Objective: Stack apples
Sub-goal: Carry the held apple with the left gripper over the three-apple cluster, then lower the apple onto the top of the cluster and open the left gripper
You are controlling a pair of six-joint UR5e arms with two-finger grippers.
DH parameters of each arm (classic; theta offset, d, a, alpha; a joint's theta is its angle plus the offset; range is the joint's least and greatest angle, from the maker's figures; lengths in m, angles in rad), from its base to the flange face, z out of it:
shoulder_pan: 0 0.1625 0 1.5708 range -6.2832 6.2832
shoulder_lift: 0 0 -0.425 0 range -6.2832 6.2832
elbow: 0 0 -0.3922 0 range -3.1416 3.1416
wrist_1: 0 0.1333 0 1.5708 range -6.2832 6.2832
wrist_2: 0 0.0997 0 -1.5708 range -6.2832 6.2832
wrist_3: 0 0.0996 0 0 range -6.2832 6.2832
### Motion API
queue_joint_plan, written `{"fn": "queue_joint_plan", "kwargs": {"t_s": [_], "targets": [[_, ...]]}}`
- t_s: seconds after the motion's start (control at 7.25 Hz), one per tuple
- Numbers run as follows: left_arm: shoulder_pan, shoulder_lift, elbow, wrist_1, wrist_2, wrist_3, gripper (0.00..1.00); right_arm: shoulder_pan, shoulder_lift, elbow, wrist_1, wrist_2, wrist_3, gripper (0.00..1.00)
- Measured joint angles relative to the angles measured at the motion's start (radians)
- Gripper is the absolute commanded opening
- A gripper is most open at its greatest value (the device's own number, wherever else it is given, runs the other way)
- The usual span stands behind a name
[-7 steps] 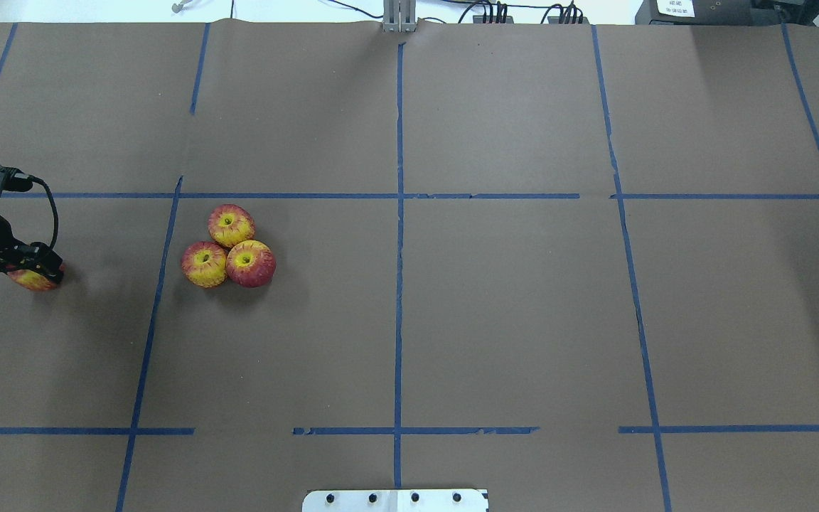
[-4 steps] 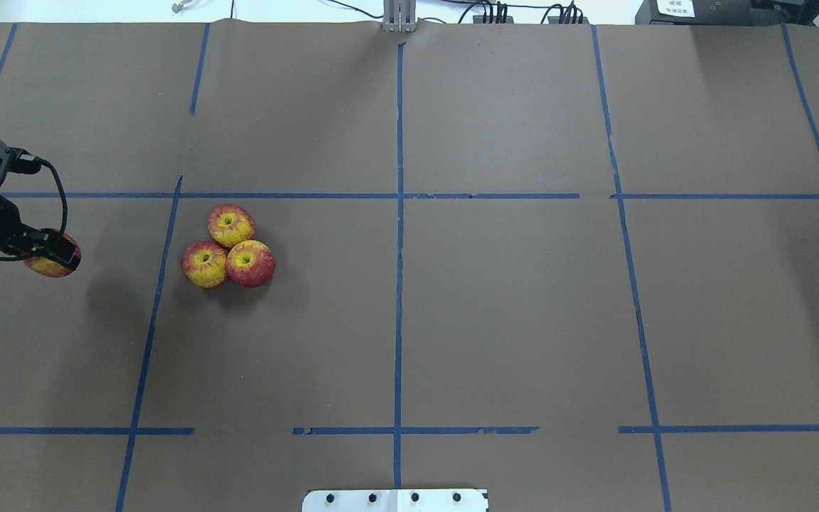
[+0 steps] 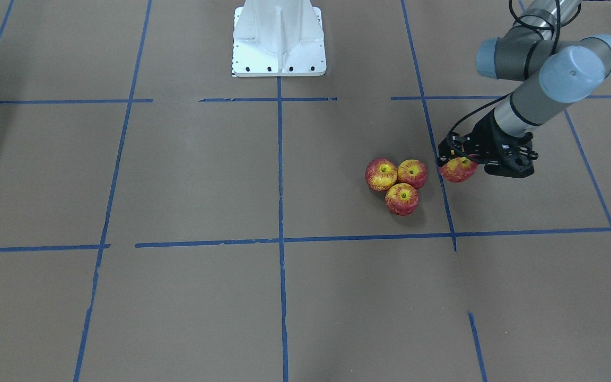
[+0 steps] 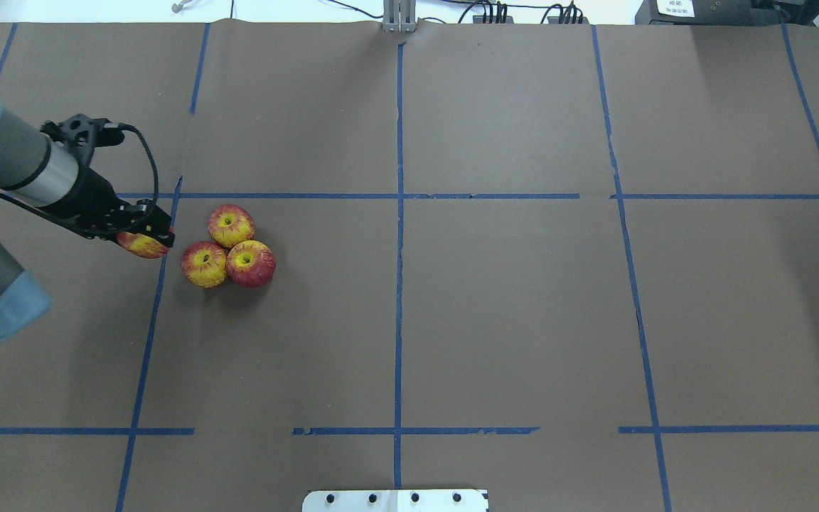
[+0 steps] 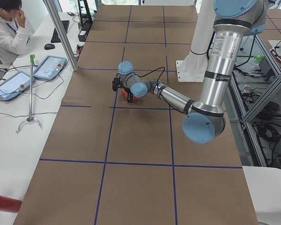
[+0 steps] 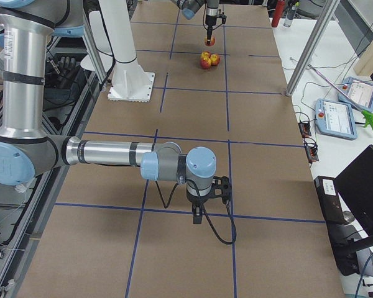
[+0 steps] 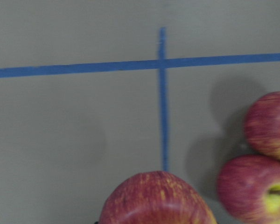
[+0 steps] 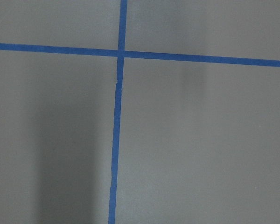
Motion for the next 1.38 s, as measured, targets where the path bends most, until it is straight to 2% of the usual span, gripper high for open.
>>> {"fn": "queue_joint_plan", "kwargs": {"t_s": [0.55,0.83,0.97,1.38], "targets": [[0.090,-0.094,0.028,0.002,0.052,-0.108,0.00,0.000,0.000,0.000,0.000,0.000,0.000,1.00],[0.094,-0.107,0.030,0.002,0.066,-0.111,0.00,0.000,0.000,0.000,0.000,0.000,0.000,1.00],[0.095,-0.108,0.030,0.002,0.069,-0.112,0.05,0.000,0.000,0.000,0.000,0.000,0.000,1.00],[0.096,-0.110,0.030,0.008,0.082,-0.113,0.06,0.000,0.000,0.000,0.000,0.001,-0.001,1.00]]}}
